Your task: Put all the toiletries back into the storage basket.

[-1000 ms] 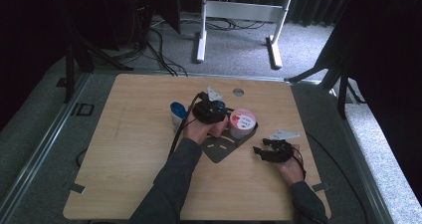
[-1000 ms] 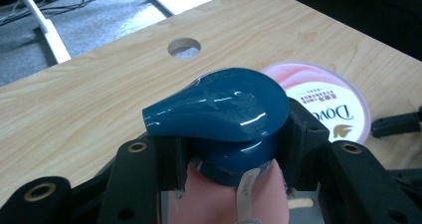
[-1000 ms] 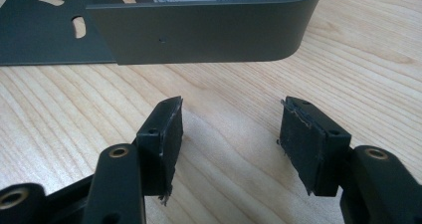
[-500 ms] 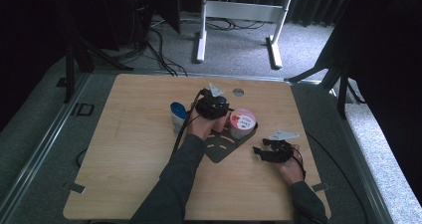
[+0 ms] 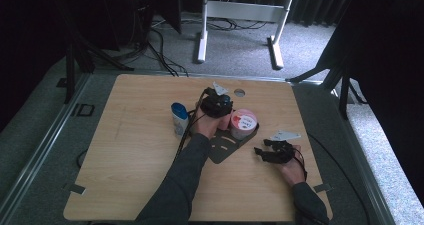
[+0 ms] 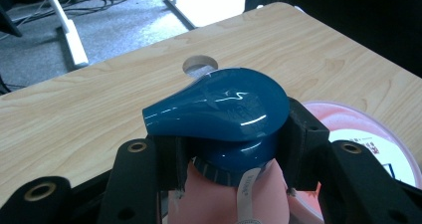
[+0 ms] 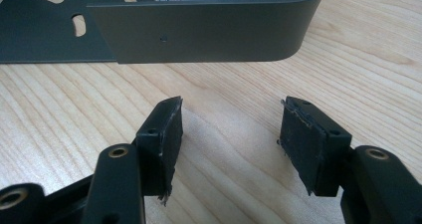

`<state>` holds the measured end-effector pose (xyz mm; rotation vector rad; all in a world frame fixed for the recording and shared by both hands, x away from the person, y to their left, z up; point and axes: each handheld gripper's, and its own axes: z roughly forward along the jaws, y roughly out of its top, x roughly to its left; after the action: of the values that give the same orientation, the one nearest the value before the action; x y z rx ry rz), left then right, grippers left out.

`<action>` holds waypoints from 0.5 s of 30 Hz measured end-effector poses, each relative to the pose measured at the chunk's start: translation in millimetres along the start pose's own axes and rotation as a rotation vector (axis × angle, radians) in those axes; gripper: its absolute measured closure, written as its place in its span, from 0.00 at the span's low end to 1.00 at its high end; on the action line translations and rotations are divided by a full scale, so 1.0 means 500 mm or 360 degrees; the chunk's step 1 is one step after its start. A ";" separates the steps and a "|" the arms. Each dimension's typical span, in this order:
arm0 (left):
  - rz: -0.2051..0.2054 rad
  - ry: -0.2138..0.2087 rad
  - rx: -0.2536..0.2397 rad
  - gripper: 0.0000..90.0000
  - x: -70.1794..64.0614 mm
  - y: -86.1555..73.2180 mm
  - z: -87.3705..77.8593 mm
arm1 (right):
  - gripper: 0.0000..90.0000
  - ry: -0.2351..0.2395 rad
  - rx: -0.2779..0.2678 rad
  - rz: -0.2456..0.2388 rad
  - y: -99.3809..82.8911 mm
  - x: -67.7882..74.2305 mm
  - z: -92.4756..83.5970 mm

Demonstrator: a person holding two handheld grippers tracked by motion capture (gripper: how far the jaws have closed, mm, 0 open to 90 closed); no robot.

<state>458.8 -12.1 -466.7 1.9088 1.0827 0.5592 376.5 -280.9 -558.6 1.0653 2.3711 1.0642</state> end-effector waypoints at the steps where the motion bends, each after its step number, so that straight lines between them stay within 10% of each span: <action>1: -0.0006 0.0001 -0.0002 0.59 0.000 0.000 0.001 | 0.47 -0.0001 0.0001 -0.0001 0.000 0.000 0.000; 15: -0.0064 0.0024 -0.0048 0.59 0.001 0.002 0.010 | 0.46 0.0003 0.0000 0.0001 0.000 0.000 0.000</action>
<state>463.1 -14.3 -468.8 1.8557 1.1135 0.5649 376.7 -280.7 -558.6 1.0653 2.3722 1.0657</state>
